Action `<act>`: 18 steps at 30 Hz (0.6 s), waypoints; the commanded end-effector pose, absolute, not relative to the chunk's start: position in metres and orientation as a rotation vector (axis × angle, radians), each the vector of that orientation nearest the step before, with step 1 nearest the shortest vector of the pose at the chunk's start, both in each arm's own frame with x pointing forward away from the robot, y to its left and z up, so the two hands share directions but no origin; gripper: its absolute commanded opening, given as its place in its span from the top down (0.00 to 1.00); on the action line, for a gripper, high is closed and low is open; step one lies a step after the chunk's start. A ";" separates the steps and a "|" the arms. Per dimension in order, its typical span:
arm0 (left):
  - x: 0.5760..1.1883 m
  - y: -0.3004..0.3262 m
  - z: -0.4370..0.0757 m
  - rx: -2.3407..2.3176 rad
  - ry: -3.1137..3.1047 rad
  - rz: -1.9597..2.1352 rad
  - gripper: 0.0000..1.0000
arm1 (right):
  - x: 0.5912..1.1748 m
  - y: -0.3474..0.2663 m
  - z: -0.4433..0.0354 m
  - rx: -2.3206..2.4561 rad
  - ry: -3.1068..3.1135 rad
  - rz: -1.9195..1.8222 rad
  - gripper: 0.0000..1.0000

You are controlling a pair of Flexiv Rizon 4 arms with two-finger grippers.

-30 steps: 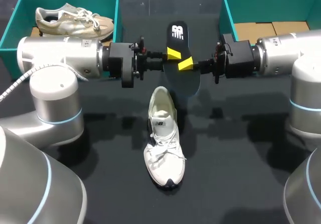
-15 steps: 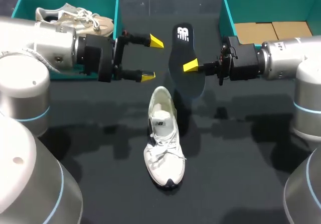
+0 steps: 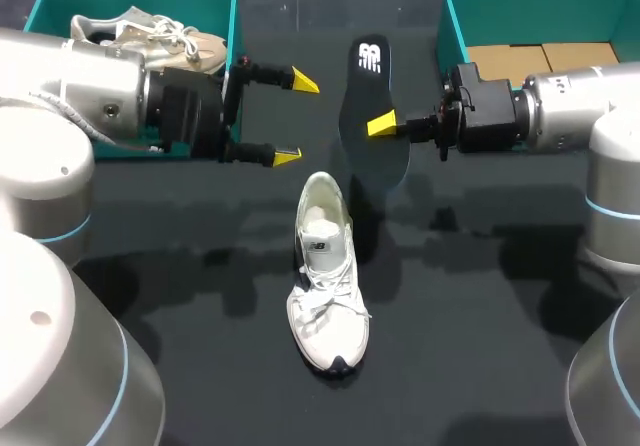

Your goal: Take the shoe out of the shoebox, open the shoe tongue, remove and reinsert the insole, then place the shoe into the shoebox

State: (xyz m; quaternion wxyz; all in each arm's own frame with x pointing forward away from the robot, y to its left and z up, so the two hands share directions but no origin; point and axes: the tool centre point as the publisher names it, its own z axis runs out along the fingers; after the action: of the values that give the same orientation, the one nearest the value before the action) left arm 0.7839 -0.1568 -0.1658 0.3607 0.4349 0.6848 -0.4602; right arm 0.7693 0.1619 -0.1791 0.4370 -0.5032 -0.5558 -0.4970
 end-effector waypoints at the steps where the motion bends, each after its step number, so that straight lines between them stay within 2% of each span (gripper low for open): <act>1: 0.796 -0.145 -0.166 0.944 2.225 -1.317 0.00 | 0.780 0.166 -0.175 -1.264 -1.426 -1.223 1.00; 3: 0.800 -0.139 -0.171 0.835 2.420 -1.336 0.00 | 0.784 0.166 -0.175 -1.271 -1.434 -1.252 1.00; 5: 0.795 -0.135 -0.172 0.872 2.413 -0.986 0.00 | 0.790 0.167 -0.180 -1.321 -1.398 -1.285 1.00; 18: 0.795 -0.135 -0.172 0.872 2.413 -0.986 0.00 | 0.790 0.167 -0.180 -1.321 -1.398 -1.285 1.00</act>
State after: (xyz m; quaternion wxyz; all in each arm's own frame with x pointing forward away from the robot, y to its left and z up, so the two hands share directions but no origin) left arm 0.7954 -0.1312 -0.1771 0.2175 0.3054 0.8423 -0.3873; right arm 0.7901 0.1659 -0.1800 0.4032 -0.5221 -0.5532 -0.5088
